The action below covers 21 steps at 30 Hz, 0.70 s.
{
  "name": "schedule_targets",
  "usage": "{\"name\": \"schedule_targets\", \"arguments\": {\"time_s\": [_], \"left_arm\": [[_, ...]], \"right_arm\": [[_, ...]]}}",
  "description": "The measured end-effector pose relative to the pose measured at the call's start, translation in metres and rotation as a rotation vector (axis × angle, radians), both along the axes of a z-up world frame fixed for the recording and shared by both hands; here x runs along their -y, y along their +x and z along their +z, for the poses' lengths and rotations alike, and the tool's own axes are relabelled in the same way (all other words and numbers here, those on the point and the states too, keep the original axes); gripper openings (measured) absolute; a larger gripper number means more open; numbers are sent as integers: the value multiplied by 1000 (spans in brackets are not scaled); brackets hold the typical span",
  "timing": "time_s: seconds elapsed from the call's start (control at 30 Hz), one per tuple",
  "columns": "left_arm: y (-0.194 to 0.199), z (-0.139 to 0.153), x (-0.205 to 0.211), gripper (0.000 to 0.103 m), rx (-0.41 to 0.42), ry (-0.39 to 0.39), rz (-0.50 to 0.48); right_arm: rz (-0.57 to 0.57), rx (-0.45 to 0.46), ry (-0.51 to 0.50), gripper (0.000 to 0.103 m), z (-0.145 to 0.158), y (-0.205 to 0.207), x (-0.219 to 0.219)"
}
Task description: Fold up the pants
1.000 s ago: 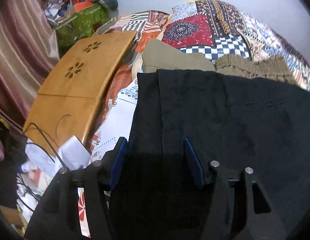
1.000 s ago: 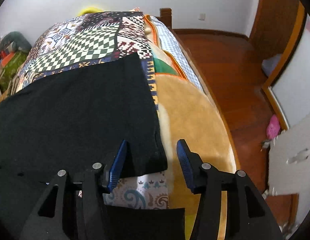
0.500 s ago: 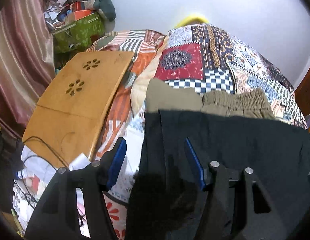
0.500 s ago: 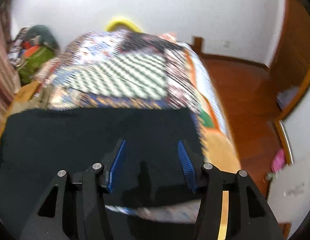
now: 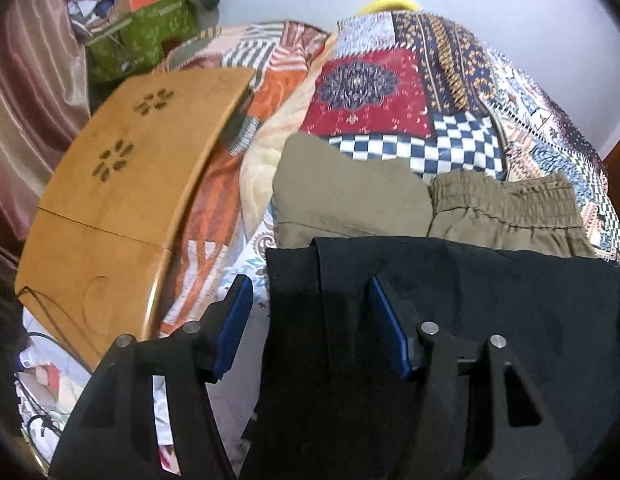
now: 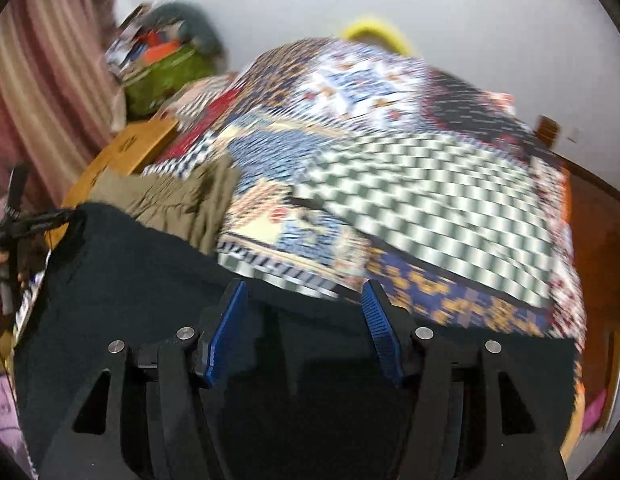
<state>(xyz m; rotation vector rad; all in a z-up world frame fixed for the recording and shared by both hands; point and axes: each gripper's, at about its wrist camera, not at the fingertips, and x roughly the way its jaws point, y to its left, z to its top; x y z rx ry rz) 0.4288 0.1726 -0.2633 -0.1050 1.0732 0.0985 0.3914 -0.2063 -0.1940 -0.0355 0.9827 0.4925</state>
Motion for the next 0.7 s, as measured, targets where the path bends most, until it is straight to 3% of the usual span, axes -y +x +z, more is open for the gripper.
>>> {"name": "schedule_targets", "arguments": {"time_s": [0.2, 0.3, 0.43, 0.63, 0.7], "left_arm": [[5, -8, 2, 59, 3, -1, -9], [5, -9, 4, 43, 4, -22, -30], [0, -4, 16, 27, 27, 39, -57], [-10, 11, 19, 21, 70, 64, -50], [-14, 16, 21, 21, 84, 68, -50]], "right_arm": [[109, -110, -9, 57, -27, 13, -33], [149, -144, -12, 57, -32, 11, -42], [181, -138, -32, 57, -29, 0, -43], [198, -112, -25, 57, -11, -20, -34], [203, -110, -28, 63, -11, -17, -36]]}}
